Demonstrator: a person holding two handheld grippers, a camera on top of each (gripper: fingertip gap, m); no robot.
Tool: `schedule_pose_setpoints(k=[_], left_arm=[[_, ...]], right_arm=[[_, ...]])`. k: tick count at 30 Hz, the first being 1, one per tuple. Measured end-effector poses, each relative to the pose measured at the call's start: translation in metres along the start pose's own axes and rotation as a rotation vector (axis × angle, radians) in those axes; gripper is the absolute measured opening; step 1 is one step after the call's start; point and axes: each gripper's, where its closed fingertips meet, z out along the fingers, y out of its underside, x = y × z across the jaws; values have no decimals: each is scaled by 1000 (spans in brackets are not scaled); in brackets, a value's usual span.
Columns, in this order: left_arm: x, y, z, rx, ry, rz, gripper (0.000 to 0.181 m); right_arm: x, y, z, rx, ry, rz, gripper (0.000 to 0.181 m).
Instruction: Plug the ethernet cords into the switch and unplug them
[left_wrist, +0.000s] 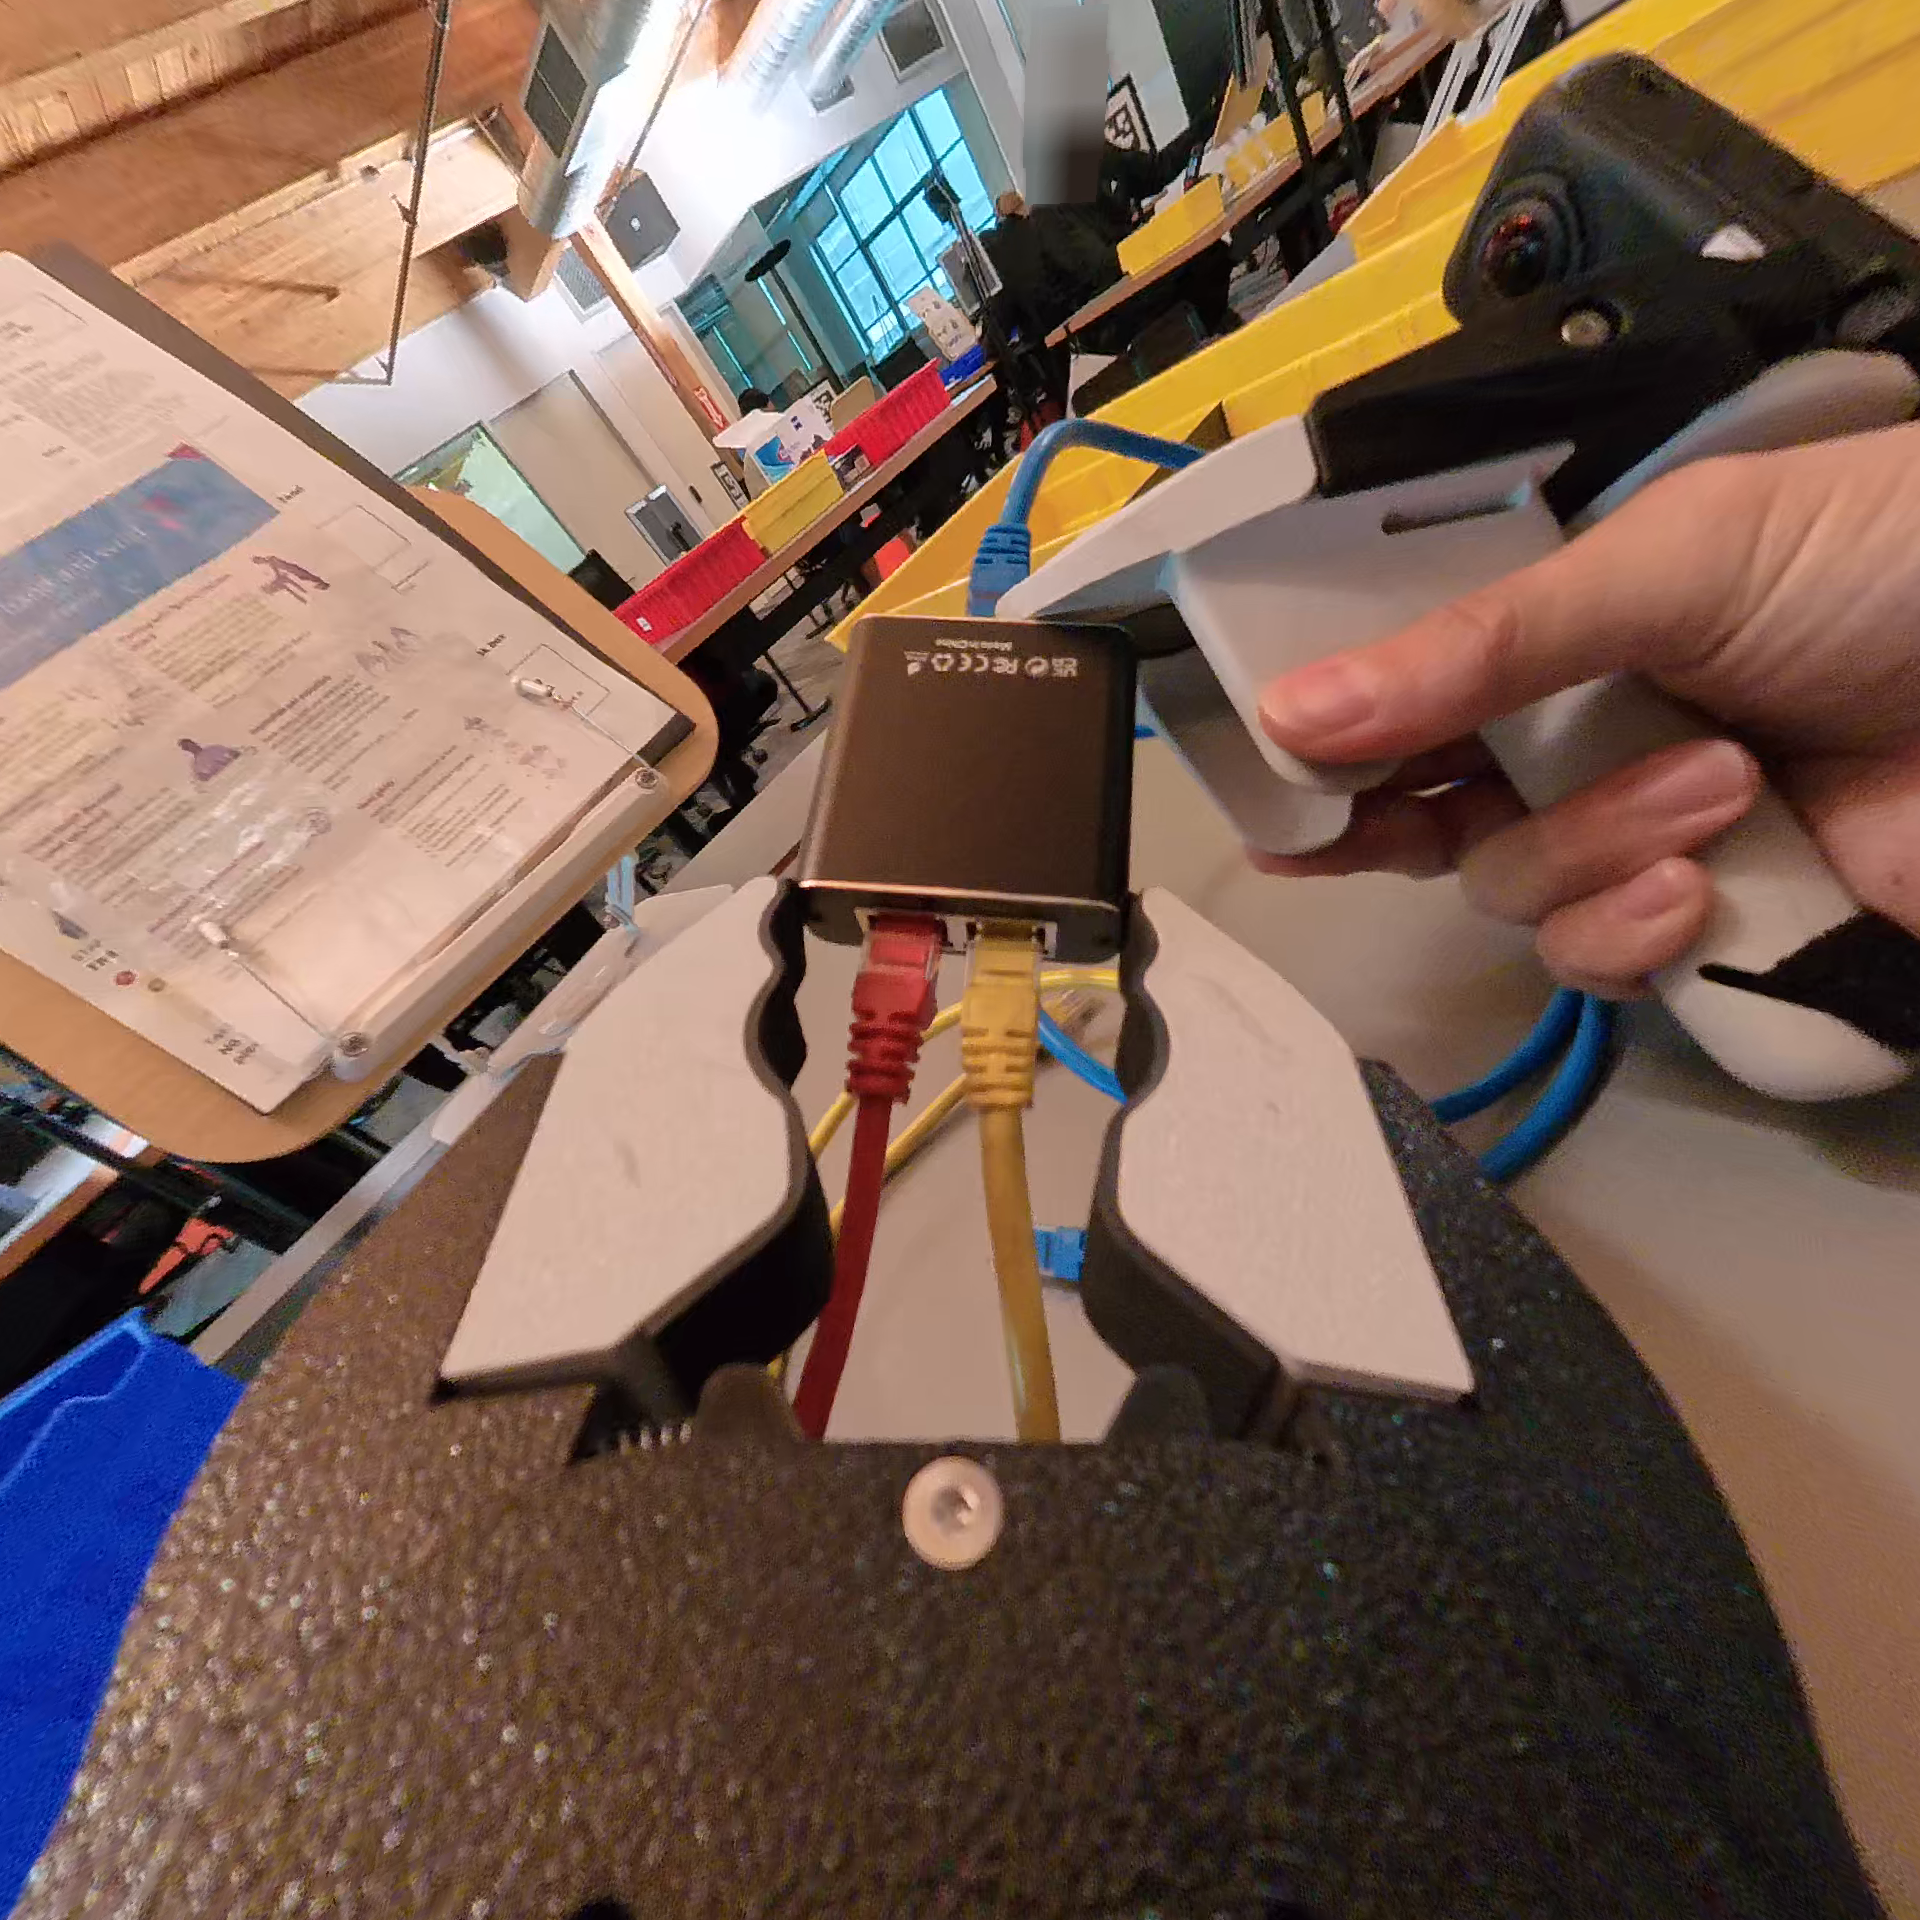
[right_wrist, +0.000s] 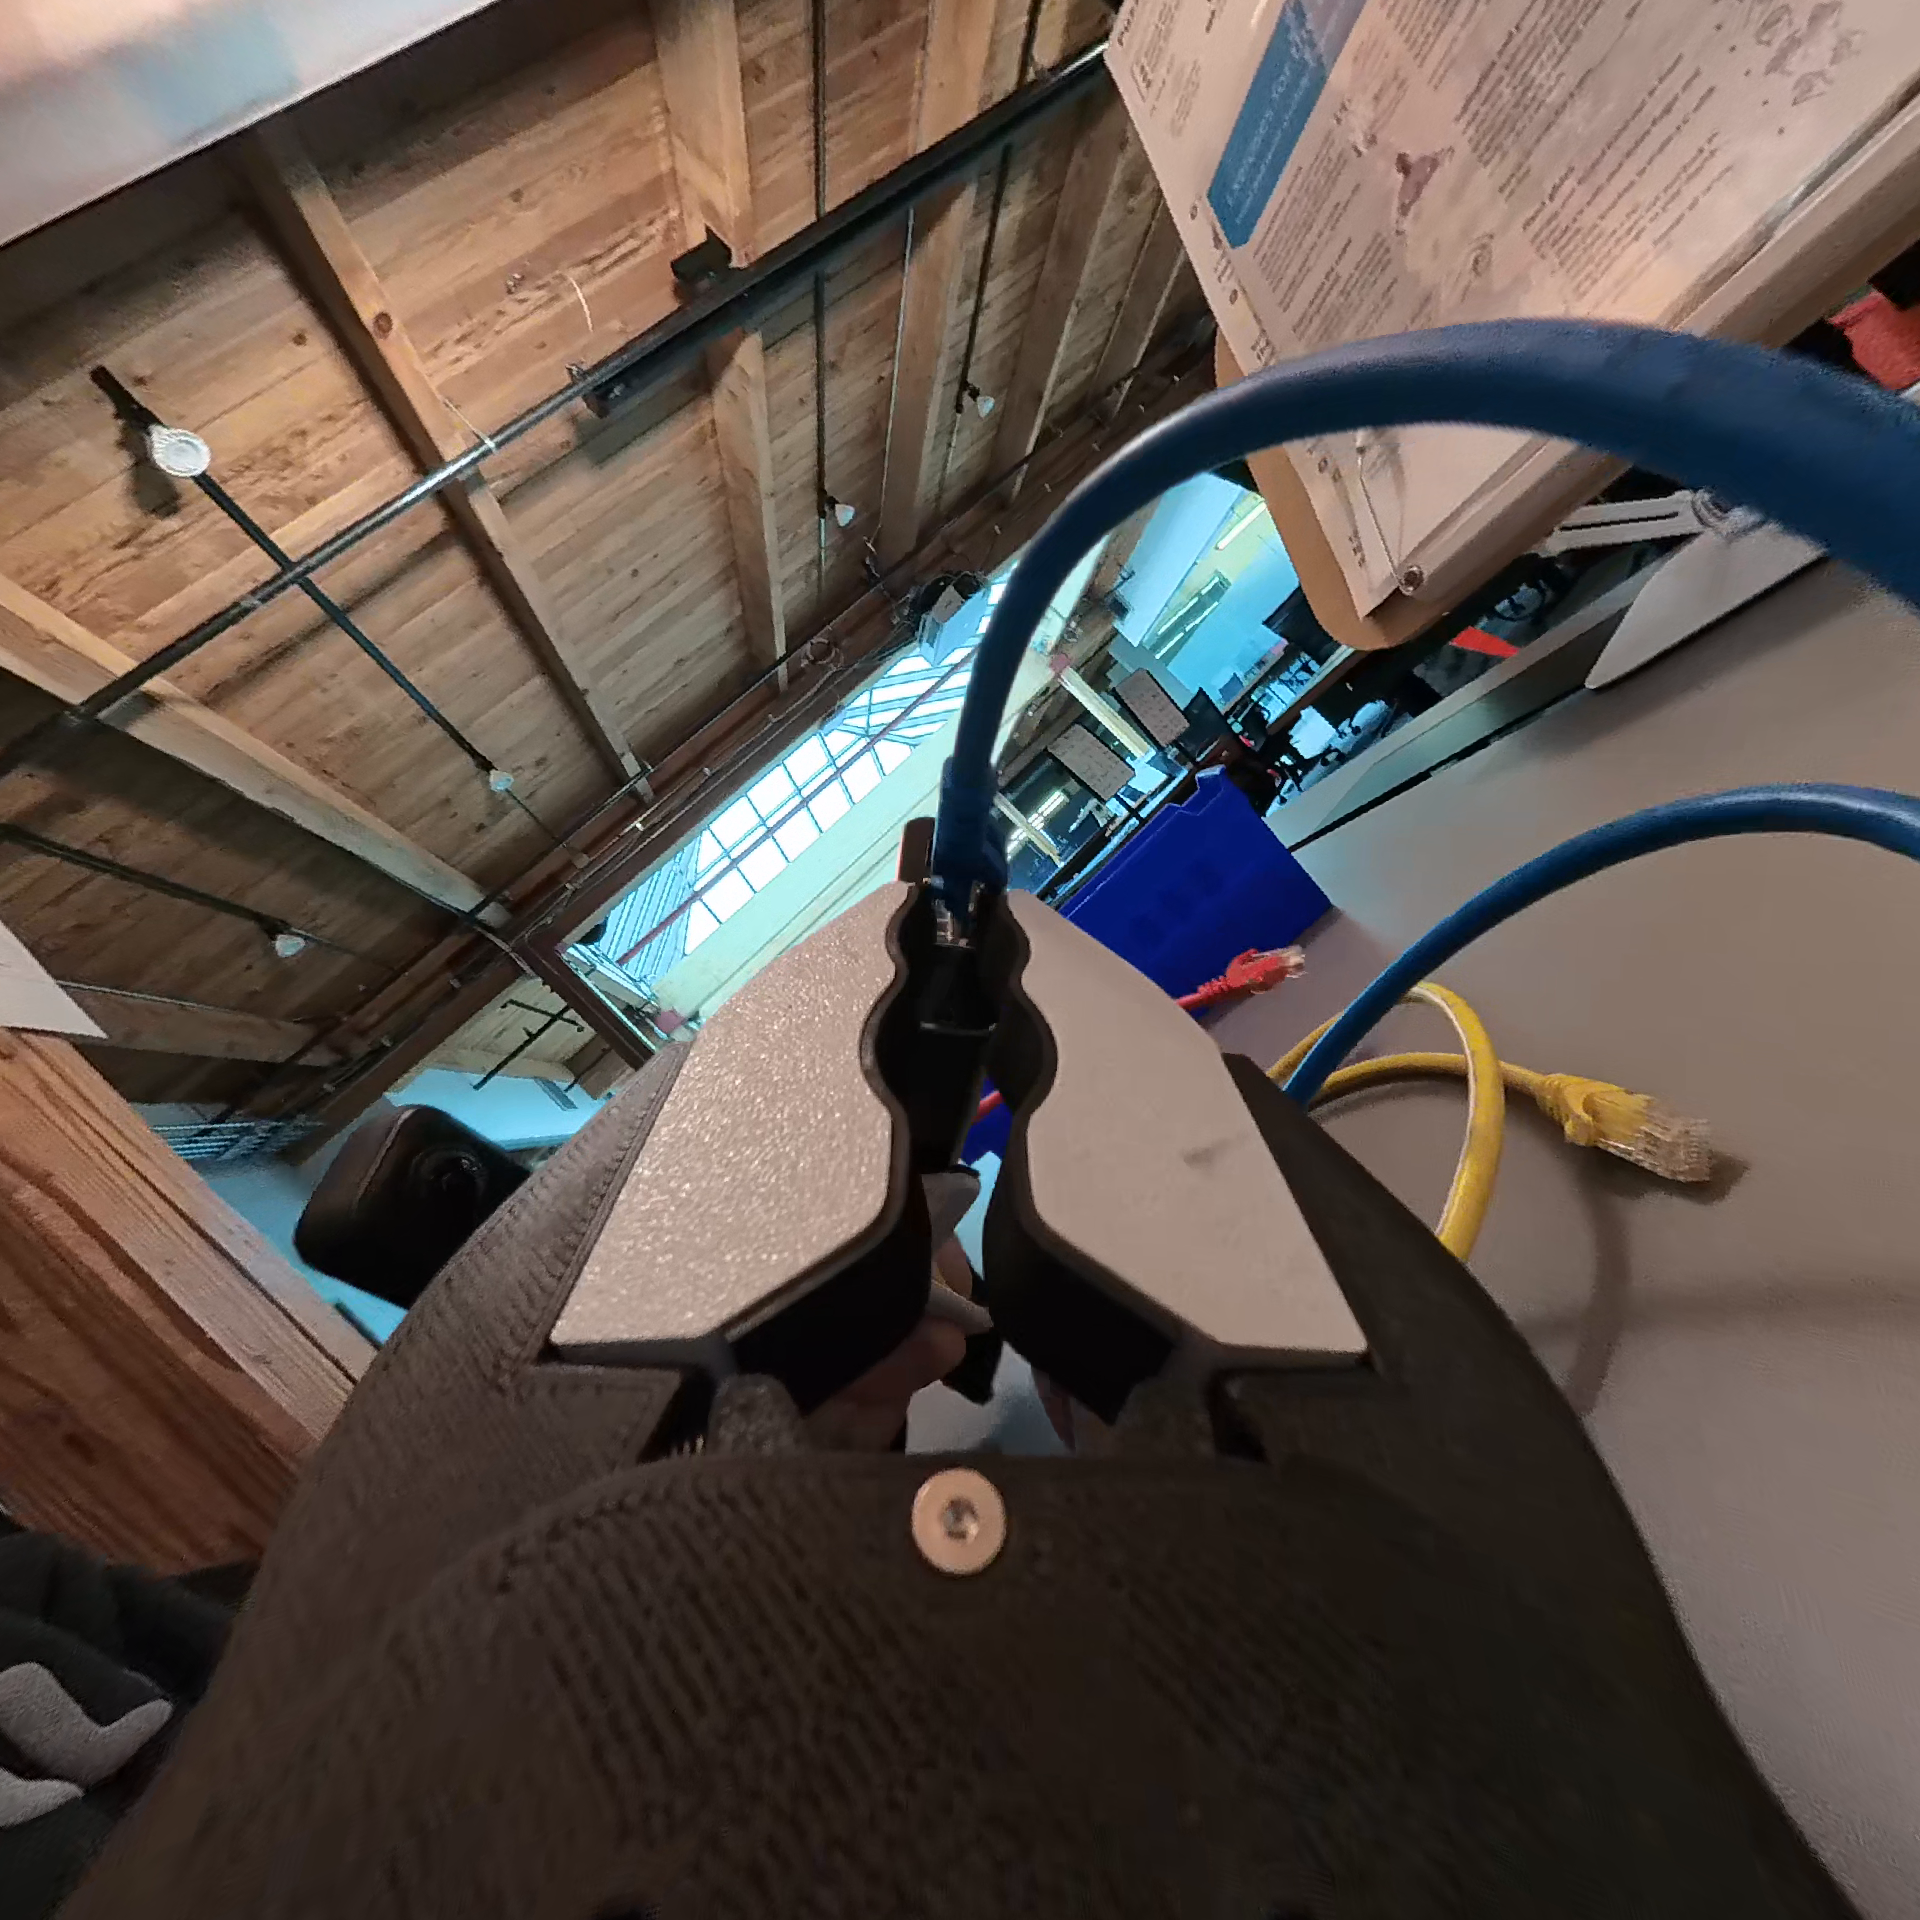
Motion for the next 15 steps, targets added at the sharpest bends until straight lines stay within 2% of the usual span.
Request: schedule_pose_setpoints(k=[4, 9, 12, 15], left_arm=[[-3, -5, -2, 45, 9, -47, 58], [-8, -12, -7, 66, -86, 114, 57], [-12, -17, -10, 102, -84, 44, 58], [-29, -19, -15, 129, -105, -54, 58]], right_arm=[[-7, -2, 3, -12, -39, -17, 10], [-13, -21, 0, 39, -71, 8, 8], [-16, -21, -2, -44, -23, -157, 8], [-45, -25, 3, -121, -61, -287, 9]])
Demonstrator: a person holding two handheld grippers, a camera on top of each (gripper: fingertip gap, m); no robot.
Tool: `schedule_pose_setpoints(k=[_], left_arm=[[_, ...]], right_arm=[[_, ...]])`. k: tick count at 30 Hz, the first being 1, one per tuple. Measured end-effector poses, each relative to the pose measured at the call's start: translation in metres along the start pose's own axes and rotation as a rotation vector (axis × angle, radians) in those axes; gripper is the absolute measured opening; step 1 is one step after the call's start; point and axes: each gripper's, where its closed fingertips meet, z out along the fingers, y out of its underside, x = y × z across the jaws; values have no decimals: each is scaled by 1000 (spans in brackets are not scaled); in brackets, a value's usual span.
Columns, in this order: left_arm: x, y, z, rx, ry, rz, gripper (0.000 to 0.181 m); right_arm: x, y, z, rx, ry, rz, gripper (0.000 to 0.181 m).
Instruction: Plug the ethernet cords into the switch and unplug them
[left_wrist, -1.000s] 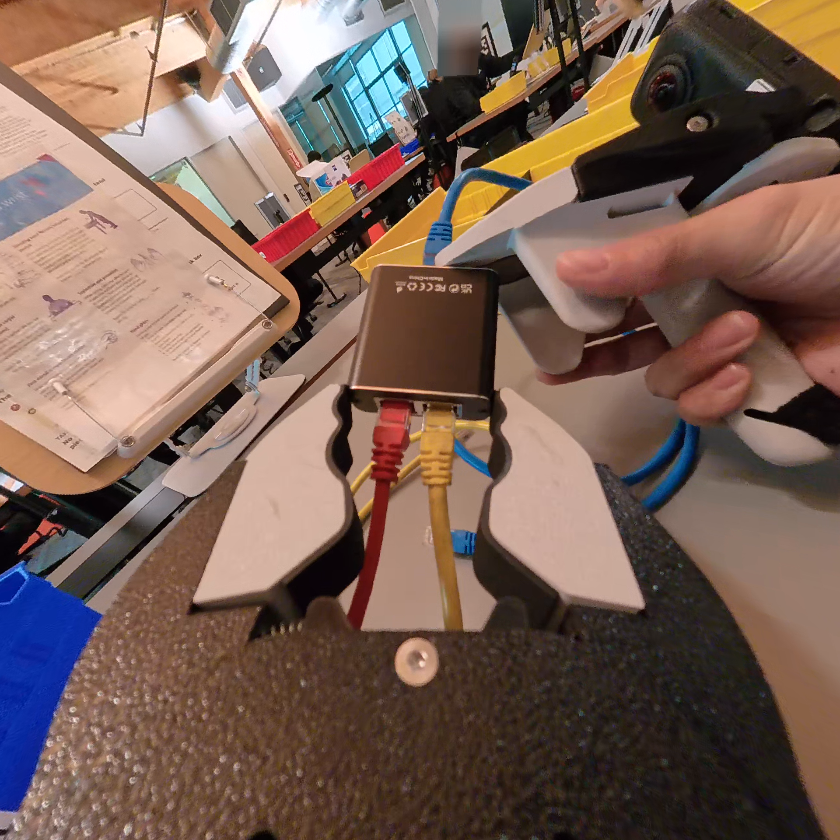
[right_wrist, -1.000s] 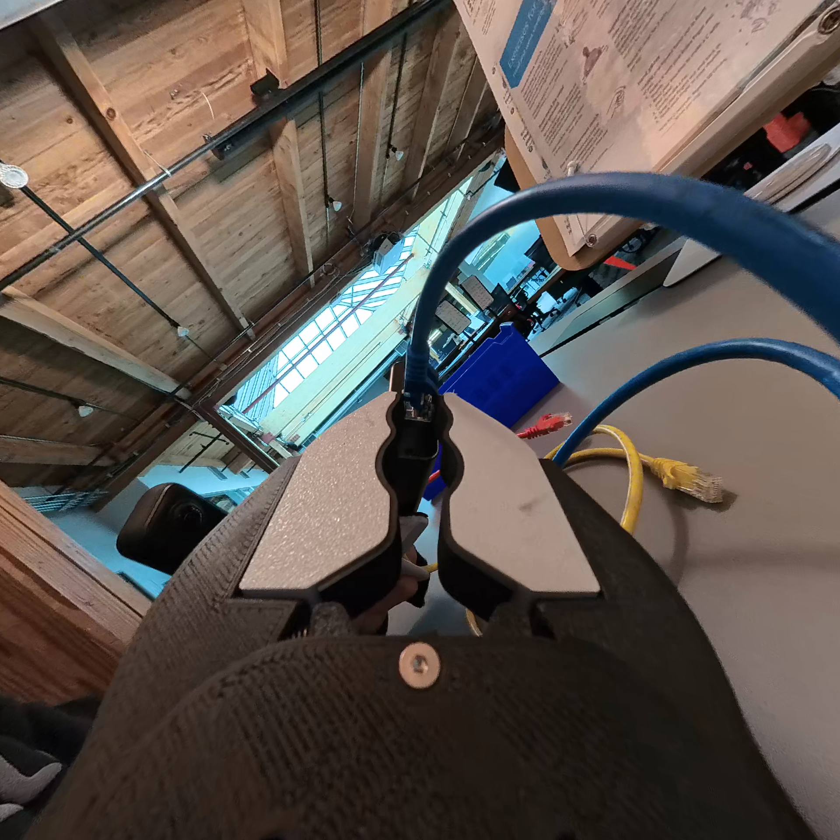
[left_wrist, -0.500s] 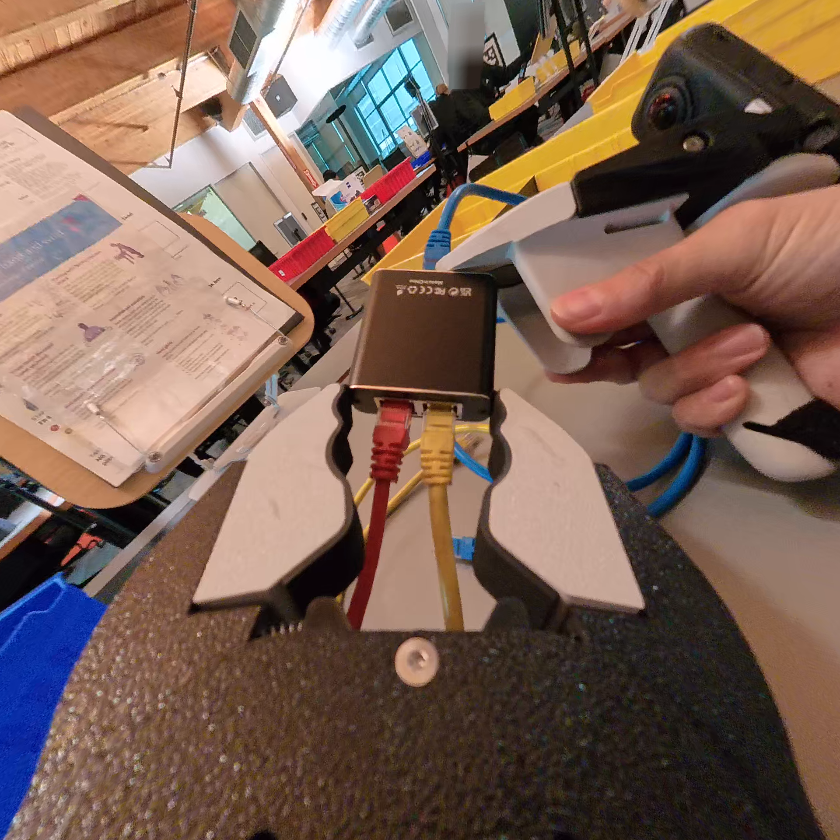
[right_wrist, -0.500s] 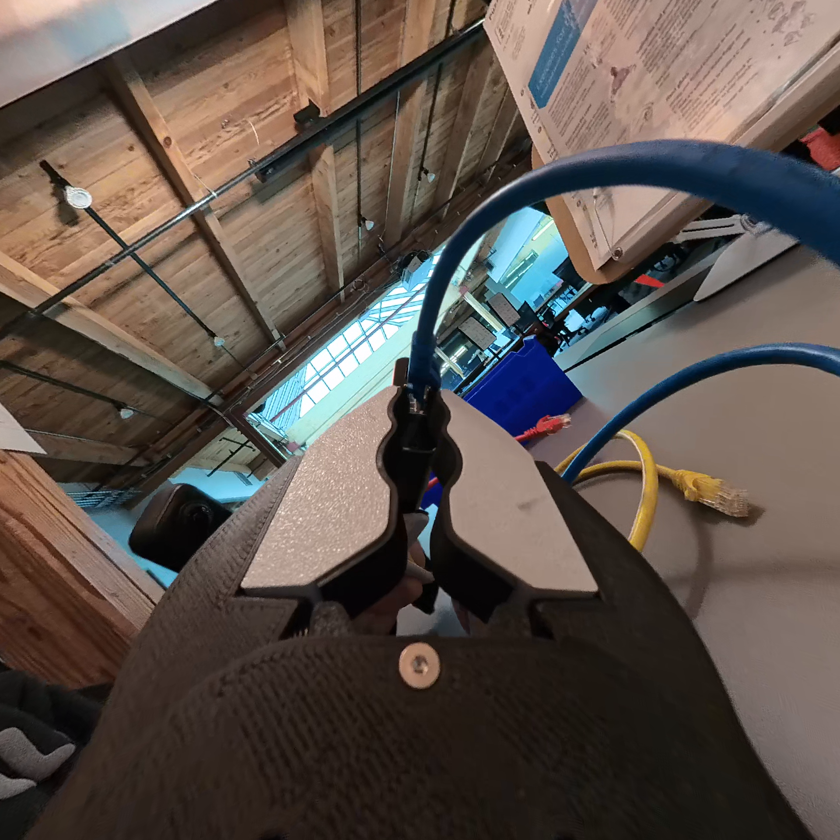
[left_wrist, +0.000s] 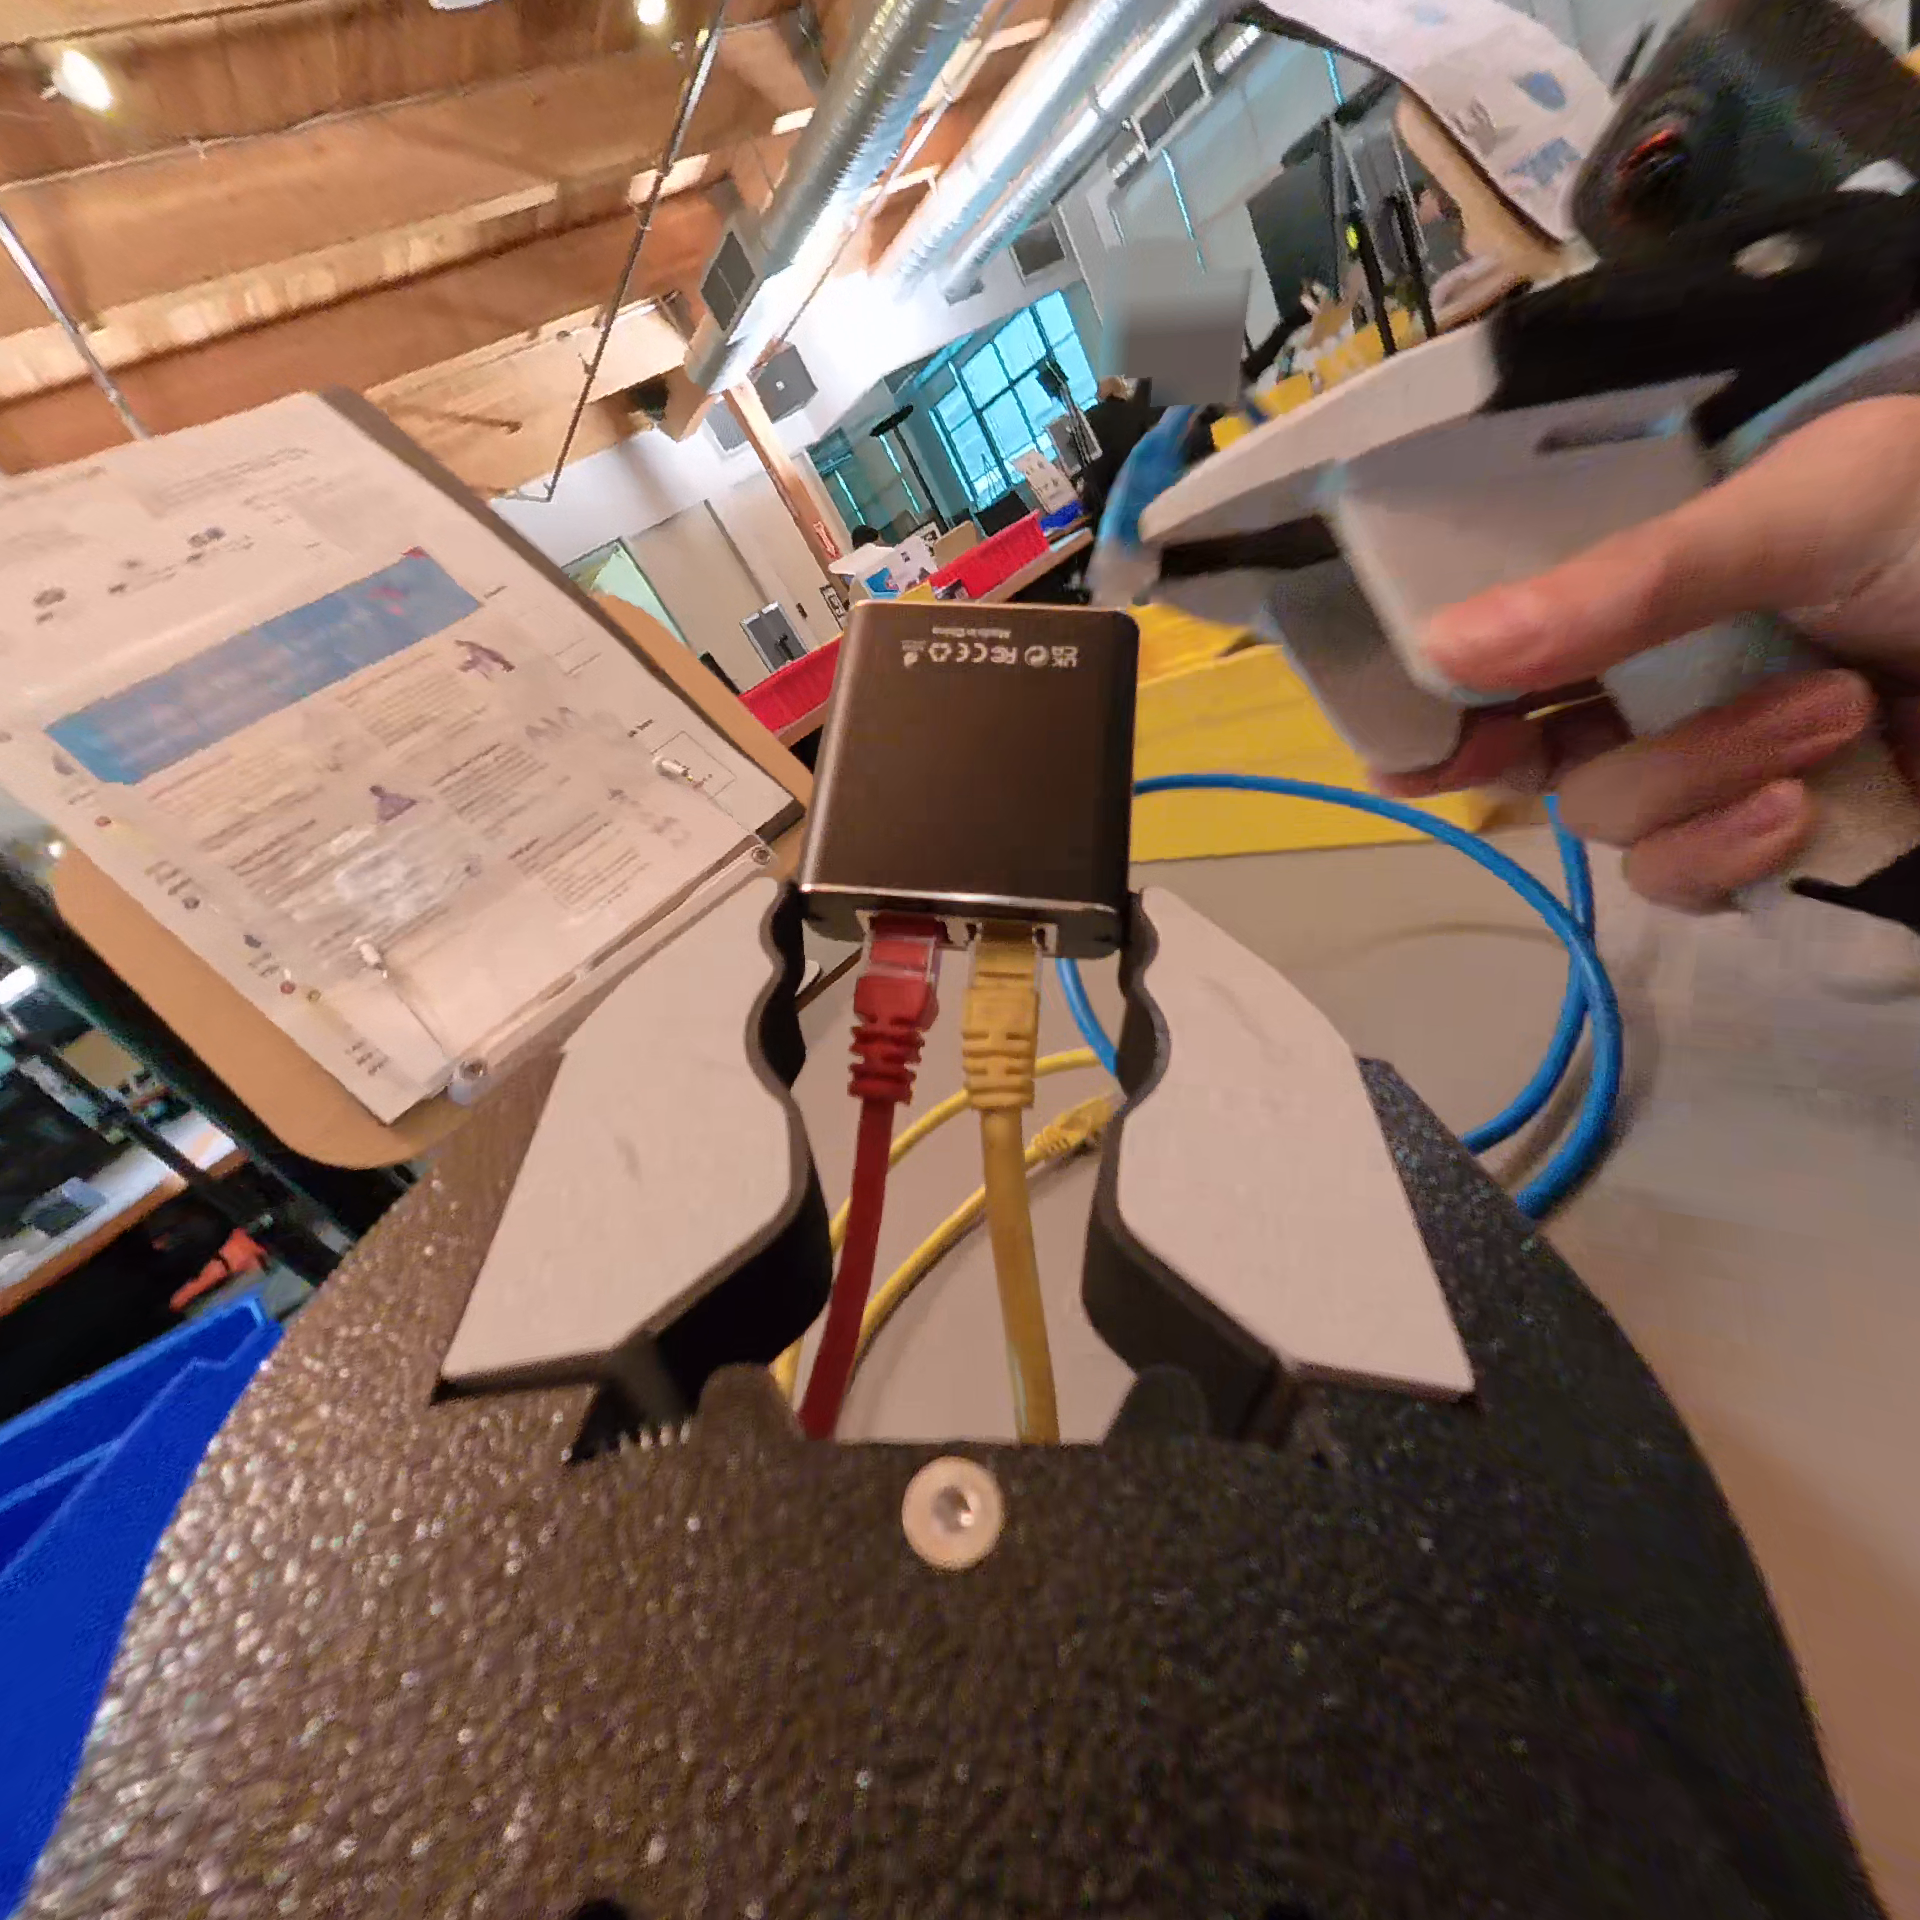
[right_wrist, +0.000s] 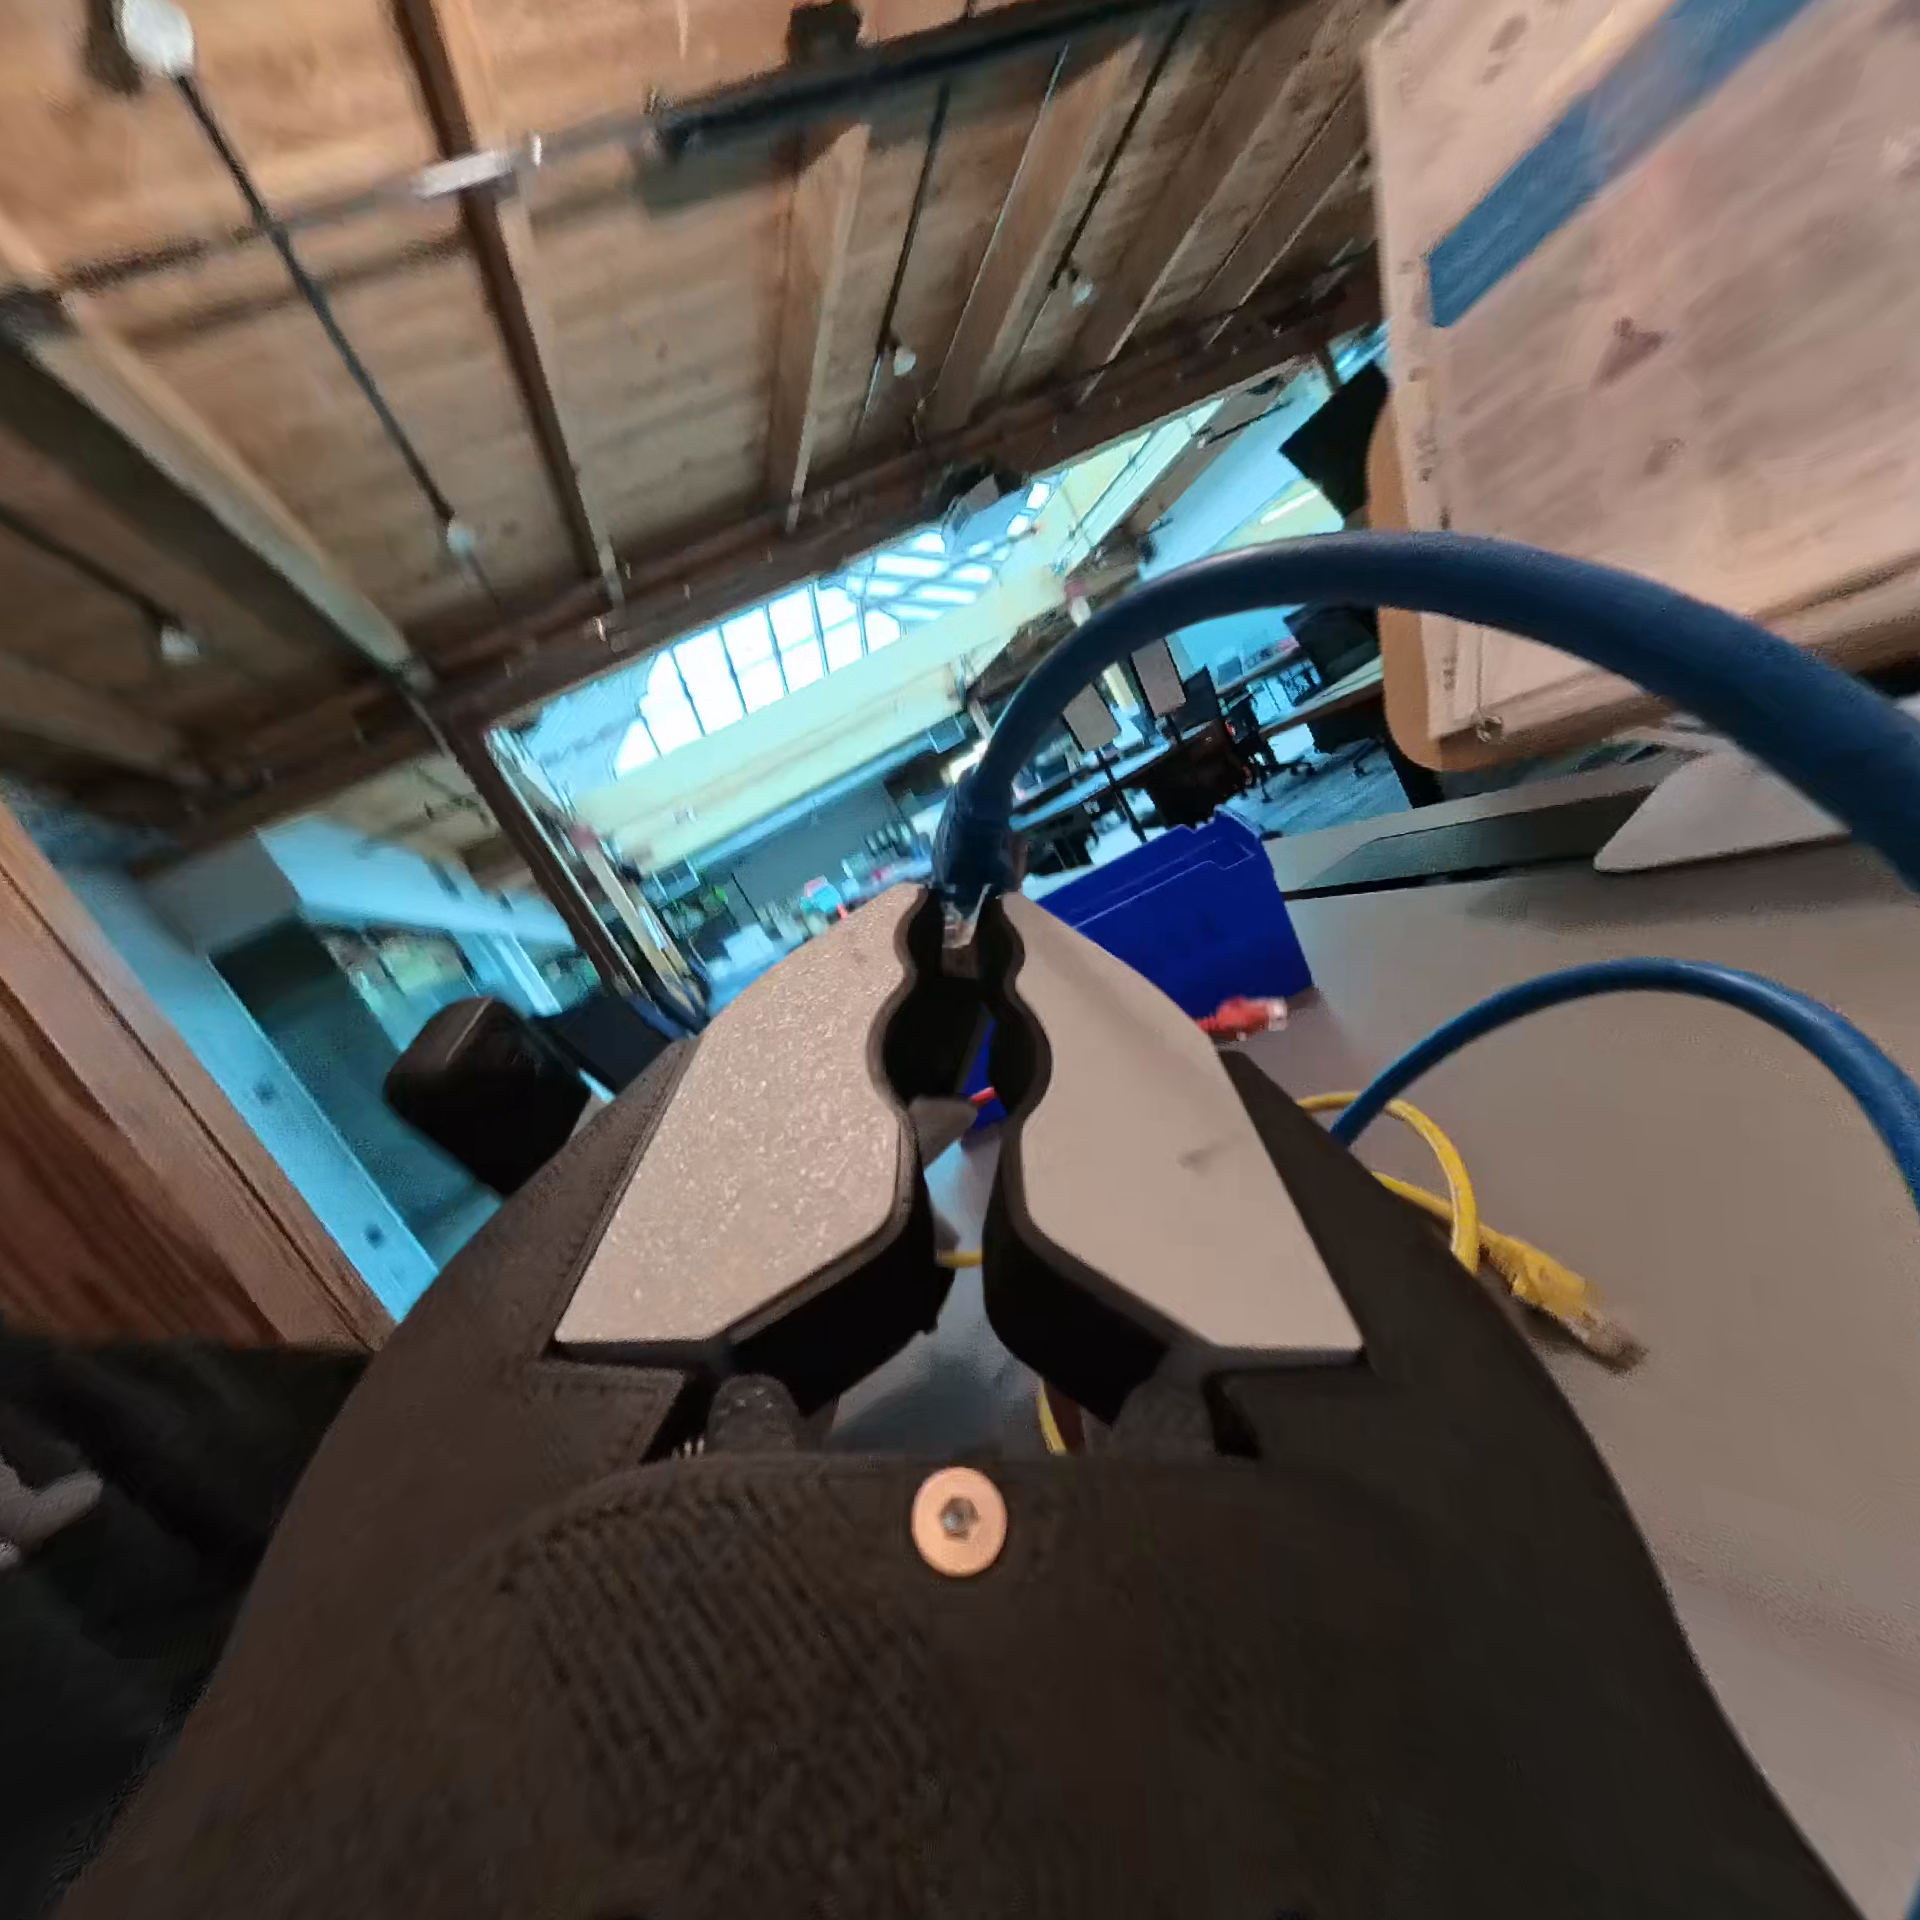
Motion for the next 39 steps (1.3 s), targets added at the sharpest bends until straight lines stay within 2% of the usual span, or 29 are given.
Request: schedule_pose_setpoints(k=[4, 6, 11, 18, 23, 26, 29, 34, 37, 39], left_arm=[[-41, 6, -7, -8, -67, -167, 58], [-60, 15, -12, -16, -116, -201, 58], [-66, 37, -12, -82, -119, -245, 58], [-54, 44, -7, -115, -69, -226, 58], [-53, 45, -6, -118, -56, -236, 58], [-53, 46, -6, -121, -56, -236, 58], [-53, 47, -6, -122, -54, -236, 58], [-52, 48, -5, -126, -48, -235, 58], [-51, 49, -5, -128, -45, -236, 58], [-50, 49, -4, -130, -41, -233, 58]], right_arm=[[-40, -17, 5, -157, -45, -209, 7], [-47, -30, 6, -216, -17, -328, 7], [-46, -77, 2, -338, 50, -487, 7], [-7, -146, -25, -514, 196, -625, 7], [51, -180, -48, -578, 346, -585, 7], [99, -177, -69, -603, 471, -487, 7], [133, -158, -86, -625, 533, -387, 7], [159, -130, -97, -654, 548, -227, 7], [187, -113, -116, -760, 615, -167, 7], [207, -90, -137, -892, 671, -129, 7]])
